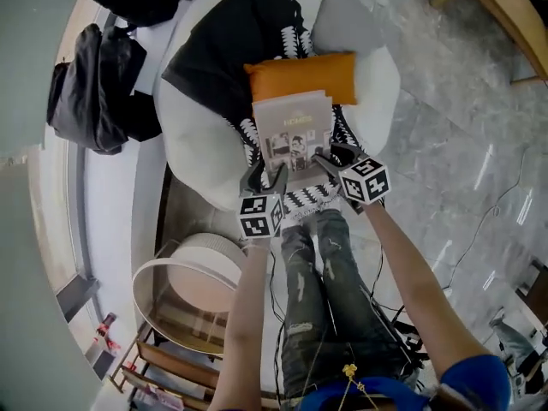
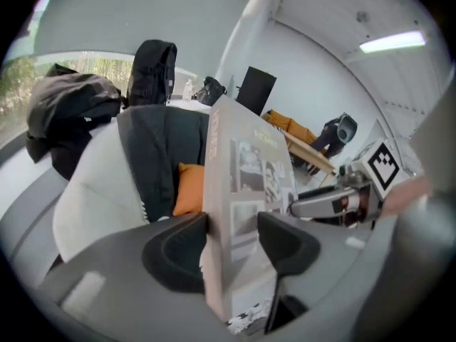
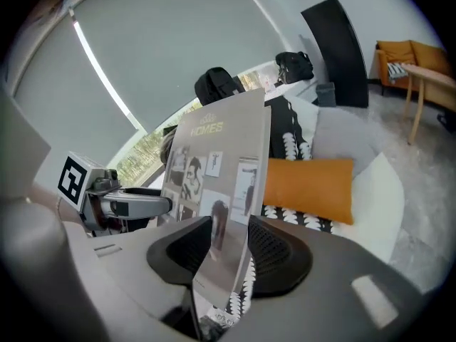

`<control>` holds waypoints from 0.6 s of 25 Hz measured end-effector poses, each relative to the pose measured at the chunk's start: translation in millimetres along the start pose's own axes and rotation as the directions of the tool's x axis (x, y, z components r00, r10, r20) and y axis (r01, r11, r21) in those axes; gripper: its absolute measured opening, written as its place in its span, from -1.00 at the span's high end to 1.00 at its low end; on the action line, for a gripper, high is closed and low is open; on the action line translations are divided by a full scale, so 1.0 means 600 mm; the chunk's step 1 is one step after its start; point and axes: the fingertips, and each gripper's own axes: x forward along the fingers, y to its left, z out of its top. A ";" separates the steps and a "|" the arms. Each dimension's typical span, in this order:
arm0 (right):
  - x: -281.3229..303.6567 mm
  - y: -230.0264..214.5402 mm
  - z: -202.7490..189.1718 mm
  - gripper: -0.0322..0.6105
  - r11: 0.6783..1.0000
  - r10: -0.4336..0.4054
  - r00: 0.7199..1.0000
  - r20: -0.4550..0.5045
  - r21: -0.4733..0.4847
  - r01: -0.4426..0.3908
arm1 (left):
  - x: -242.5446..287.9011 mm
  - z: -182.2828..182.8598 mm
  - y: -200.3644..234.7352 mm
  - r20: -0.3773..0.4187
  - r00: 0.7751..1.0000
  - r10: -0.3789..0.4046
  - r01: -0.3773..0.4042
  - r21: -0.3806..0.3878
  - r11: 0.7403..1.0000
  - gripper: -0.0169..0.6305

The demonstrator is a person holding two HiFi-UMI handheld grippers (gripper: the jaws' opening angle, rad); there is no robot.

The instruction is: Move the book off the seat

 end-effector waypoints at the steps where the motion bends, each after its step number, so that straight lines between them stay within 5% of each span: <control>1: -0.033 0.017 0.029 0.43 1.000 -0.006 1.000 0.012 -0.018 0.007 | -0.030 0.030 -0.017 0.026 1.000 0.002 -0.002 -0.002 1.000 0.26; 9: -0.330 0.206 0.181 0.42 0.990 -0.052 0.995 0.086 -0.127 0.063 | -0.321 0.206 -0.171 0.156 0.988 -0.021 0.019 0.015 1.000 0.26; 15: -0.486 0.330 0.213 0.40 0.974 -0.066 0.990 0.125 -0.206 0.091 | -0.498 0.246 -0.254 0.197 0.980 -0.004 0.002 0.010 1.000 0.26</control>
